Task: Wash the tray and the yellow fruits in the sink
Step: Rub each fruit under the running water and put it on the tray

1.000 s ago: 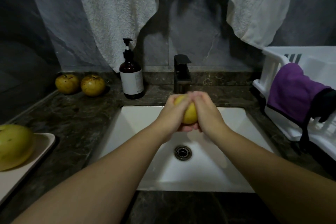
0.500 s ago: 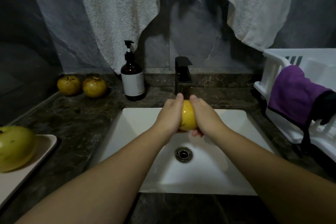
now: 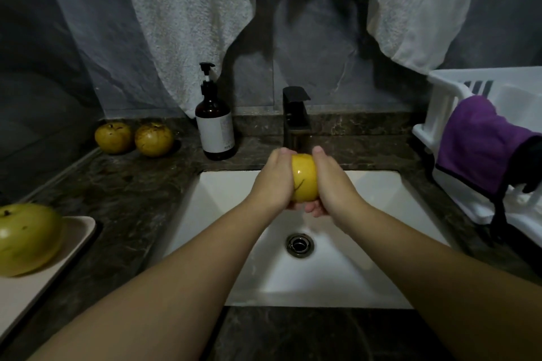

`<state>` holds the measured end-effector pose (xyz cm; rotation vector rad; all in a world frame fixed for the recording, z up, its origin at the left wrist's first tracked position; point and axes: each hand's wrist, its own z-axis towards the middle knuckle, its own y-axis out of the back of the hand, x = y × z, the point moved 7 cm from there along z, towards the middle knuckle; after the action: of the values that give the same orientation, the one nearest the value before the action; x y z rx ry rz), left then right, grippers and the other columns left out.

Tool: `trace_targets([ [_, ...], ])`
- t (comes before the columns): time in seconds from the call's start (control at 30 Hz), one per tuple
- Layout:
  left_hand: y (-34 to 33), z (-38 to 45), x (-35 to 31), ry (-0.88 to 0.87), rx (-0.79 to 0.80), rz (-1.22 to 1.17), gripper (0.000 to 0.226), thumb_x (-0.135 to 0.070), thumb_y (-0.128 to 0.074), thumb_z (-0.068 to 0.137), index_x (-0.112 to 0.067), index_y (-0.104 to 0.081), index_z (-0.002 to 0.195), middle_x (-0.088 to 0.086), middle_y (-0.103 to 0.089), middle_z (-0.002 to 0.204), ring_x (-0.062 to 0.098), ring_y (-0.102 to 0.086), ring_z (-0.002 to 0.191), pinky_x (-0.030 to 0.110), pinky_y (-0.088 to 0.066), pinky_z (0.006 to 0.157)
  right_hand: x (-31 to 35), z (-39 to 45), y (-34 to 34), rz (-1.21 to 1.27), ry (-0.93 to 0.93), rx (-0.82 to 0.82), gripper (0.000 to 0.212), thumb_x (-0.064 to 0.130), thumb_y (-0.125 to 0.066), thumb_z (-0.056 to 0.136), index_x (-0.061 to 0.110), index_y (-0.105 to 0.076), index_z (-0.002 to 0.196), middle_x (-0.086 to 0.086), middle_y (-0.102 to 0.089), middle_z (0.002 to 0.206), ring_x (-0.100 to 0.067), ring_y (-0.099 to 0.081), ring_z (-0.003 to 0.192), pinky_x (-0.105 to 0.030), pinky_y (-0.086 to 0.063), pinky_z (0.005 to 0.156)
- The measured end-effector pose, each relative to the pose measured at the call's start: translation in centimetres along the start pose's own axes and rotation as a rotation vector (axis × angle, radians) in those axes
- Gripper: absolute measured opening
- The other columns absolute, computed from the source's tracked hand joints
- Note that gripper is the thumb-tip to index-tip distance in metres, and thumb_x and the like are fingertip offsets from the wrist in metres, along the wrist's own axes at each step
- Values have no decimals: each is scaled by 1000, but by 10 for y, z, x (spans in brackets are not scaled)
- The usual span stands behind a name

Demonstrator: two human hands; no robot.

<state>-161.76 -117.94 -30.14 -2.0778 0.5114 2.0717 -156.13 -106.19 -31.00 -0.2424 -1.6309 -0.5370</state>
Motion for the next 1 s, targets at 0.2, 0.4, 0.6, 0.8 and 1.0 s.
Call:
trace_targets([
  [0.2,2,-4,-2,-49,87,-103,53,-73,-60,81,-32,-57,116,3,-66,113,23,-73,93,41,-64,65,15,-2,-1,-37,139,44,46,77,-35,92,41,-50,116,-7,-68,97,-17,-66,62,-29,-51,46],
  [0.4,-6,-6,6,215,100,-255,40,-67,-38,103,-33,-57,107,14,-71,104,27,-78,69,43,-65,61,22,-9,3,-257,332,-63,45,77,-40,88,48,-43,122,4,-60,116,-15,-64,86,-29,-50,58],
  [0.6,-4,-4,-2,-139,55,146,55,-70,-59,89,-29,-48,123,6,-64,113,24,-73,89,46,-65,67,-5,3,-2,103,-138,35,61,74,-26,97,27,-53,122,-14,-68,75,-18,-62,47,-24,-44,40],
  [0.8,2,-4,5,150,57,-98,44,-65,-35,104,-27,-56,109,14,-76,95,32,-78,75,47,-66,67,17,-1,1,-194,258,-20,46,78,-30,88,47,-49,117,-3,-68,96,-19,-68,66,-29,-51,45],
  [1.0,-6,-5,0,62,103,-62,50,-74,-49,94,-30,-58,118,9,-69,102,23,-73,63,28,-53,46,8,0,3,-119,82,-52,57,77,-27,92,33,-49,122,-7,-69,89,-16,-67,61,-28,-49,51],
])
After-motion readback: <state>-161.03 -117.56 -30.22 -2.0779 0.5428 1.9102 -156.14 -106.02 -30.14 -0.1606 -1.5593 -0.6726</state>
